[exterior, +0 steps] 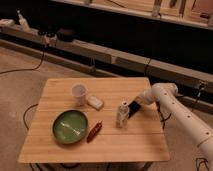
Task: Push the eraser across the table
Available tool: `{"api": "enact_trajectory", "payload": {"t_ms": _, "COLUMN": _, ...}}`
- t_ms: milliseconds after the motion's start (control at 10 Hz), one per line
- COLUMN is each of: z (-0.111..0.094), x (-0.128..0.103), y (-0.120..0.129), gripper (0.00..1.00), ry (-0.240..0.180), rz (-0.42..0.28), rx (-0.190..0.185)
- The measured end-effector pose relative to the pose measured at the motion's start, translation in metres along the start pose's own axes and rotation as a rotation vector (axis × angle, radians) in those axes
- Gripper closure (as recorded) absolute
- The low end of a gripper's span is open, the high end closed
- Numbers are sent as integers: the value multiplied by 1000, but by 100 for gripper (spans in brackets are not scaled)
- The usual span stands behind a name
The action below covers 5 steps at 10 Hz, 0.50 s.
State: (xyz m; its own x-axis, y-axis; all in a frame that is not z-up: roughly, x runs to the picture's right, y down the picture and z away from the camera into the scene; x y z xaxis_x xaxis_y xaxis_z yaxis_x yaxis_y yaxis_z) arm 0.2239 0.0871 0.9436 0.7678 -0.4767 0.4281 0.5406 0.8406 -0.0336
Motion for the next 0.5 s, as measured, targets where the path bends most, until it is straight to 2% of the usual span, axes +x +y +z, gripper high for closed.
{"api": "enact_trajectory", "payload": {"t_ms": 500, "z": 9, "x": -59, "y": -22, "gripper": 100, "ry": -124, "rz": -97, "rx": -9}}
